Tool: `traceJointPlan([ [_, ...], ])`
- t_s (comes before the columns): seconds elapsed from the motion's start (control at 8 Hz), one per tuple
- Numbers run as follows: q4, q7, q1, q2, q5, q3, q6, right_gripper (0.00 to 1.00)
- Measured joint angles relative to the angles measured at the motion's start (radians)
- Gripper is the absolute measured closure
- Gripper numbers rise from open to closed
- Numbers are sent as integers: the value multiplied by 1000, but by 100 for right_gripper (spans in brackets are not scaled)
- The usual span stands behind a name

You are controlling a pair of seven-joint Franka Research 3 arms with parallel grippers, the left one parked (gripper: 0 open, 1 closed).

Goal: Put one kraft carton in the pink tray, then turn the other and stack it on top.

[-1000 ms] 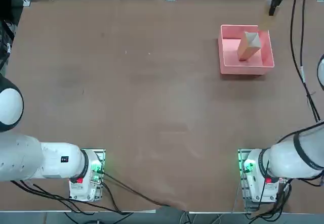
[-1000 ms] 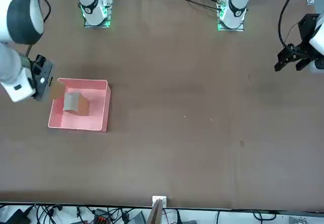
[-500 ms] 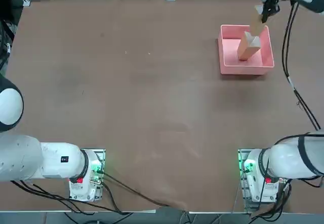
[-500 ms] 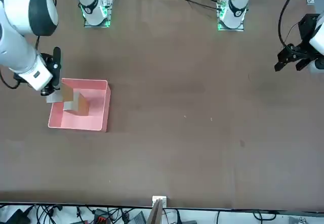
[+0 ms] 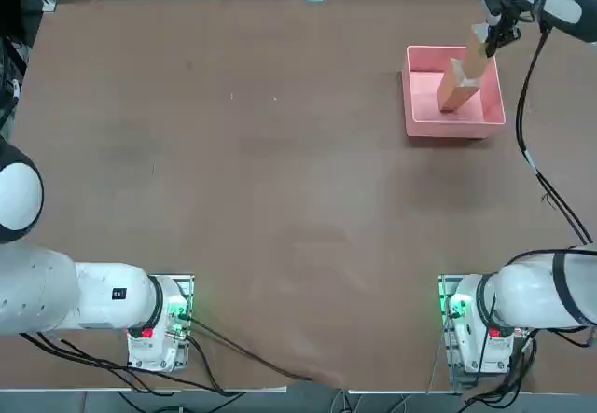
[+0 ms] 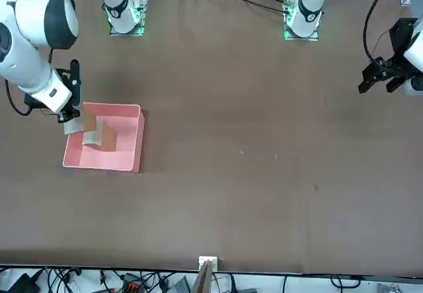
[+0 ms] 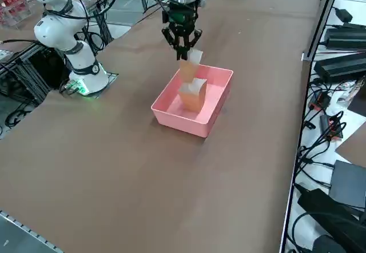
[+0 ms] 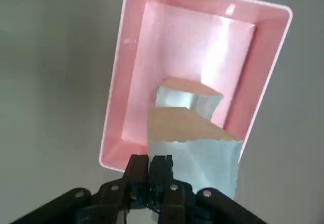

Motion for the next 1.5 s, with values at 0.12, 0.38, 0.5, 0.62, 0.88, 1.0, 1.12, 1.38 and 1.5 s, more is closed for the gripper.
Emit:
traceJointPlan([
  [0.12, -31, -20, -17, -4, 0, -1, 44, 98],
  [0.38, -78, -28, -30, -3, 0, -2, 110, 98],
  [0.5, -85, -28, -29, -3, 1, 0, 124, 98],
  [0.62, -86, -27, -29, -3, 16, 3, 130, 98],
  [0.88, -87, -27, -28, -2, 63, 4, 134, 98],
  [1.0, -89, -27, -28, 1, 69, 4, 139, 98],
  [1.12, -94, -27, -29, 5, 69, 4, 149, 98],
  [1.38, -114, -27, -30, 16, 70, 3, 190, 97],
  [1.5, -124, -26, -32, 26, 70, 2, 209, 97],
])
